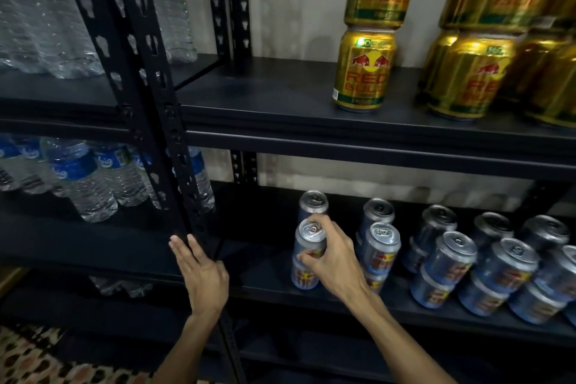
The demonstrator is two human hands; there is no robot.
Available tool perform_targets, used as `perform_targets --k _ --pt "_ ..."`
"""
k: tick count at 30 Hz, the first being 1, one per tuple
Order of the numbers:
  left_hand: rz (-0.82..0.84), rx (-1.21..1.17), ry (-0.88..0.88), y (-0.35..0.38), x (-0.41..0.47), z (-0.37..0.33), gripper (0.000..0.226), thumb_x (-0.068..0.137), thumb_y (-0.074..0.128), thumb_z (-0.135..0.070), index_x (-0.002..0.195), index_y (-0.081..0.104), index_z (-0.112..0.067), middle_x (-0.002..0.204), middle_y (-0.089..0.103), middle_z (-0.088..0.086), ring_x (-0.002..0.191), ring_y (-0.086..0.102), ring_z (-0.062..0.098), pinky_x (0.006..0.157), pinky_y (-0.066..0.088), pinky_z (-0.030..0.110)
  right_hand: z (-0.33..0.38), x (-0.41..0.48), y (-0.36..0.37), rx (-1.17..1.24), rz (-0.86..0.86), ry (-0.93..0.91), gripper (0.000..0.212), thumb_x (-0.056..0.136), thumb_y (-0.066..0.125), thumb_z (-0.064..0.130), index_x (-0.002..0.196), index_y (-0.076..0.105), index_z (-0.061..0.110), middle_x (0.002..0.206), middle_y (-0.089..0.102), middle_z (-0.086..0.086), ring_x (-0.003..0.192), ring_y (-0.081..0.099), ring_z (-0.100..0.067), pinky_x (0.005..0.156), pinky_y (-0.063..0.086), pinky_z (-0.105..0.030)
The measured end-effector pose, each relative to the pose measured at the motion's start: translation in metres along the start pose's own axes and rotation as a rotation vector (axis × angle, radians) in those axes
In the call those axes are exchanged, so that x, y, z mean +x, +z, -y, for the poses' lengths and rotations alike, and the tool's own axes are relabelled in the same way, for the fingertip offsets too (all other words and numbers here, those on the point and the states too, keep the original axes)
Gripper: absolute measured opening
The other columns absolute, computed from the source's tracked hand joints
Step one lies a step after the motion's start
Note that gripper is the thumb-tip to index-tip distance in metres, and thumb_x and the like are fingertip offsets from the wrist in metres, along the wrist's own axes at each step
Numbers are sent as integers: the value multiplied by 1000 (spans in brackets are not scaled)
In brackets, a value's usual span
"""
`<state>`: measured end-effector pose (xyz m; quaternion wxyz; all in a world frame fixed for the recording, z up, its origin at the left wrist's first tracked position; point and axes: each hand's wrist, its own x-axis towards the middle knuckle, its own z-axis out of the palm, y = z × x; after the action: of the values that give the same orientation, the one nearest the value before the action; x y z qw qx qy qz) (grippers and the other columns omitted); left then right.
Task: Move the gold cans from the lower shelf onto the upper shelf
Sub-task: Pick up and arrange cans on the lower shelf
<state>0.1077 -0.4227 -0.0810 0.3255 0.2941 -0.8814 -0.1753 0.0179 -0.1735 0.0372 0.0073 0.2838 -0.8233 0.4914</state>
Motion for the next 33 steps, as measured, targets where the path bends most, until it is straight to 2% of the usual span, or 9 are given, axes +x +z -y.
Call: perform_targets --k 3,7,12,17,22,26,30,33 --pt "-8 -26 4 0 -1 0 96 80 61 5 148 -7 14 153 -10 42 146 -12 49 118 15 60 -2 1 -1 -7 -3 12 61 74 82 11 123 57 35 108 57 15 97 61 1 79 48 -10" --pt "-2 -69 28 -2 0 -1 81 86 32 -11 149 -15 8 153 -12 41 146 -12 49 120 10 57 -5 3 3 -19 -1 5 62 74 83 12 127 58 31 111 57 12 99 61 -4 86 50 -17" --pt "-6 -117 14 -5 -1 -4 82 83 39 -7 150 -4 11 154 -11 39 146 -12 46 116 18 61 -5 4 3 -22 4 15 63 76 82 10 129 56 33 113 56 11 101 60 -2 87 49 -16" --pt "1 -129 34 -8 0 -6 77 88 24 -18 151 -11 5 155 -13 37 146 -8 48 115 20 62 -8 6 0 -50 13 35 64 78 82 12 131 54 35 111 56 12 100 62 -5 88 54 -24" --pt "-10 -133 37 -8 -1 -7 77 86 25 -18 151 -9 6 154 -7 40 146 -9 47 115 21 63 -7 7 -1 -58 25 59 61 79 83 15 128 54 36 109 56 12 98 61 -3 86 53 -20" --pt "-46 -110 59 -7 -1 -5 79 86 29 -14 152 -10 5 154 -8 40 147 -12 45 115 20 62 -4 7 4 -29 33 50 61 79 84 13 126 54 38 110 56 12 100 61 -3 89 55 -22" --pt "-87 -101 65 -5 -1 -5 88 83 47 -2 152 -7 6 154 -7 40 147 -11 45 114 22 64 -4 5 7 -39 20 58 62 80 83 13 128 52 38 110 54 13 100 61 -3 92 56 -28" --pt "-118 -98 75 -2 -1 -1 88 82 46 -3 152 -8 5 154 -7 40 146 -9 47 112 25 65 -3 5 9 -51 11 49 63 80 82 14 129 51 40 110 54 13 102 60 -5 93 56 -33"
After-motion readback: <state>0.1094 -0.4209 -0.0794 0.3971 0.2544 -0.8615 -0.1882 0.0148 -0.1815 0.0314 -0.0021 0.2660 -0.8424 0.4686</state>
